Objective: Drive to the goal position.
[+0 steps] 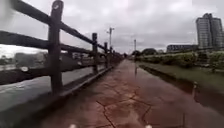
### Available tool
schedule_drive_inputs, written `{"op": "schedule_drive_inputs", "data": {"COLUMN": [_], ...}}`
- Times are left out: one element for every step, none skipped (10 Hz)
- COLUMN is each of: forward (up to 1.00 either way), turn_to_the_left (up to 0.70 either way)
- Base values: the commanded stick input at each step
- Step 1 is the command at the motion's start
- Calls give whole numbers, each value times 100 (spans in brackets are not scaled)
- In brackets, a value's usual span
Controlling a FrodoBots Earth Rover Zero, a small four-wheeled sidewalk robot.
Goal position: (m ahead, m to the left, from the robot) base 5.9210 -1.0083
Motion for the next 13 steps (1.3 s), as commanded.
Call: {"op": "schedule_drive_inputs", "data": {"forward": [85, 85, 85, 85, 85, 85, 85, 85, 85, 85, 85, 85, 85], "turn_to_the_left": [-2, -19, -30, -33, -33, -33, -31, -18, -6, 1, 1, 1, 1]}}
